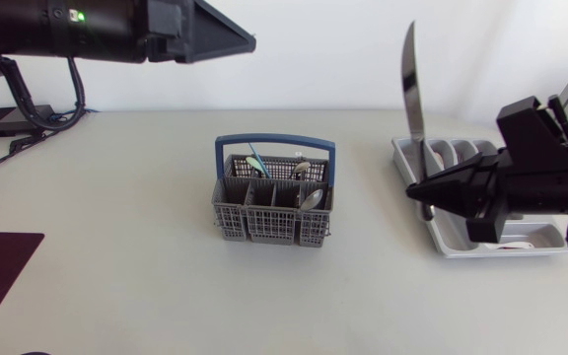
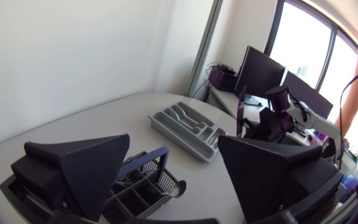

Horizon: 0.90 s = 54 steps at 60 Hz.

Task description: Sort the cutlery from the basket into the organizer compartments.

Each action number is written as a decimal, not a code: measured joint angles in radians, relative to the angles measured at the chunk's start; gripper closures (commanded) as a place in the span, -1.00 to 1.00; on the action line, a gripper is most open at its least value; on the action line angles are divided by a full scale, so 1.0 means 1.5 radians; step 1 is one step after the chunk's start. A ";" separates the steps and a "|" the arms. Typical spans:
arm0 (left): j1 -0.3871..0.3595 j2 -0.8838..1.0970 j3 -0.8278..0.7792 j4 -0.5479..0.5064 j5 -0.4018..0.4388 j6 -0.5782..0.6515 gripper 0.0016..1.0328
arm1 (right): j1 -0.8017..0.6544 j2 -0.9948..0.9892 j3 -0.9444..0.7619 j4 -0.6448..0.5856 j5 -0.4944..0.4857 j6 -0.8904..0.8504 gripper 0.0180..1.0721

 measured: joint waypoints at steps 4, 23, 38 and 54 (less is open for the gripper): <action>-0.027 0.003 -0.002 -0.016 -0.050 0.030 -0.91 | -0.066 0.009 0.002 0.007 0.009 -0.021 0.89; -0.120 0.024 -0.069 -0.035 -0.200 0.126 -0.91 | -0.332 0.222 0.080 0.088 0.028 -0.105 0.89; -0.169 0.034 -0.109 -0.033 -0.264 0.162 -0.91 | -0.424 0.415 0.212 0.135 0.086 -0.130 0.89; -0.206 0.049 -0.134 -0.028 -0.308 0.190 -0.91 | -0.448 0.596 0.336 0.172 0.168 -0.137 0.89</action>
